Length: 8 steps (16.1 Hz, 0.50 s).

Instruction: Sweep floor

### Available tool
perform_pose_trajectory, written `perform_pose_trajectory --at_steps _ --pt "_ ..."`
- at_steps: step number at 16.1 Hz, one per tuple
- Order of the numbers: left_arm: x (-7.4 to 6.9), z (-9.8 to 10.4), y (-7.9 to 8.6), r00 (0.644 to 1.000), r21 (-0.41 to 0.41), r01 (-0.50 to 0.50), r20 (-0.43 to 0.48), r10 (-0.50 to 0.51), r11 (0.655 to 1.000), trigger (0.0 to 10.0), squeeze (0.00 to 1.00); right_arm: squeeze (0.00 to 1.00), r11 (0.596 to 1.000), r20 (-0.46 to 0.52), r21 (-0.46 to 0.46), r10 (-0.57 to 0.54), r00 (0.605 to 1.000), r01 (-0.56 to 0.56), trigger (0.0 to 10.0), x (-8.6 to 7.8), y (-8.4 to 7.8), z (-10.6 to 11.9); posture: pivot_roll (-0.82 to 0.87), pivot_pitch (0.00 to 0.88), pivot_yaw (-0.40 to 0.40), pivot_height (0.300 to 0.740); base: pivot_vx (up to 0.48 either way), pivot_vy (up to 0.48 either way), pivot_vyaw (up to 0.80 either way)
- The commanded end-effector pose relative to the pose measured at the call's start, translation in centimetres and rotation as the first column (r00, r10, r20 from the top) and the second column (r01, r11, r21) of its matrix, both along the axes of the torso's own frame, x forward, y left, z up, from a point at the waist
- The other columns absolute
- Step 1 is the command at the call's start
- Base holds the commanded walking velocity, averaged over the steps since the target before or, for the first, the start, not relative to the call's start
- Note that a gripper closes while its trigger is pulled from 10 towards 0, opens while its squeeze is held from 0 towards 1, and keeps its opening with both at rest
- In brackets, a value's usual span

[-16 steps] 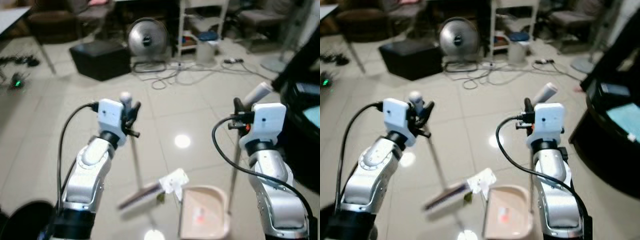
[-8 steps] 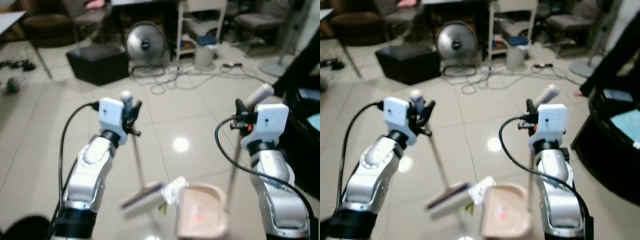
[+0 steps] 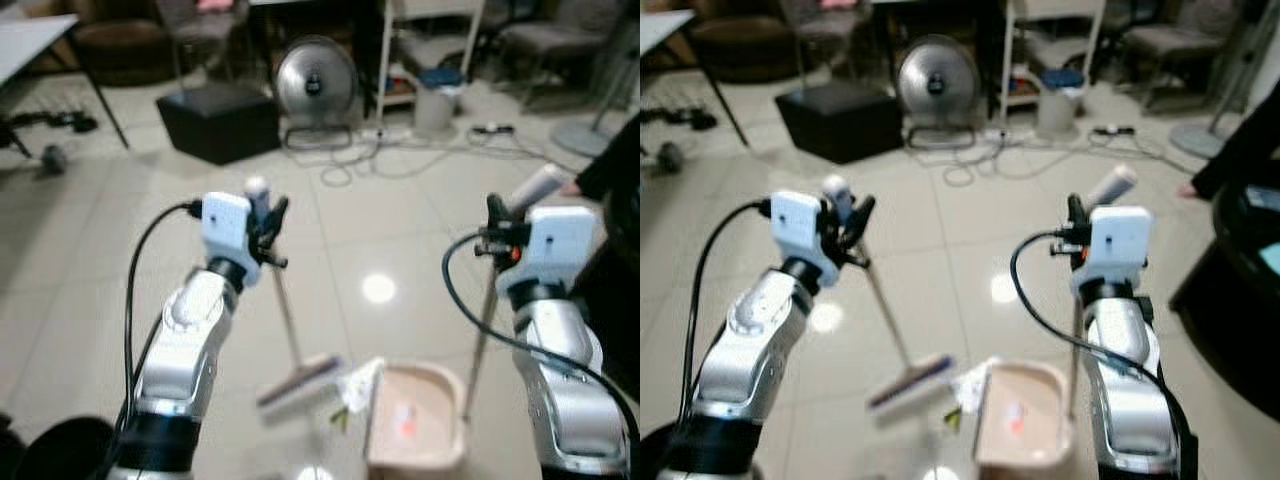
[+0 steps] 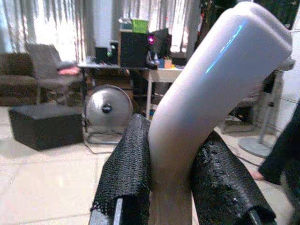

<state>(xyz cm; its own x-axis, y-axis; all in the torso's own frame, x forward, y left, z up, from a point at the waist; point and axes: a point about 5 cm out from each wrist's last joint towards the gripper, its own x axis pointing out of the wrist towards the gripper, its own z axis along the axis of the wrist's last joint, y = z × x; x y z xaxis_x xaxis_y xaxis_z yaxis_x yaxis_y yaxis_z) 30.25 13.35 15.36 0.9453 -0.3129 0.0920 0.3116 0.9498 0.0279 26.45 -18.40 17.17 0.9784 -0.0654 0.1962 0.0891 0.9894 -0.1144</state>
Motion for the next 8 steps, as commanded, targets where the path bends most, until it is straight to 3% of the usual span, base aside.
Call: perform_pose_trajectory --at_steps 1,4,8 --pt "0.3 0.7 0.1 0.999 -0.003 -0.012 0.034 0.012 1.0 10.0 0.0 0.0 1.0 0.038 -0.006 -0.003 0.999 0.003 10.0 0.1 -0.2 0.6 -0.11 0.0 0.057 0.74 0.0 0.0 0.0" --pt "1.2 0.2 1.0 0.993 0.032 -0.117 0.009 0.117 0.993 10.0 0.0 0.0 1.0 0.048 -0.023 -0.013 0.999 0.014 10.0 0.5 -0.8 0.6 -0.12 0.0 0.073 0.74 0.0 0.0 0.0" --pt "2.7 0.5 2.0 0.964 -0.018 -0.265 0.018 0.265 0.964 10.0 0.0 0.0 0.998 0.071 -0.048 0.034 0.997 -0.031 10.0 2.0 -0.6 0.9 -0.09 0.013 0.054 0.74 0.0 0.0 0.0"
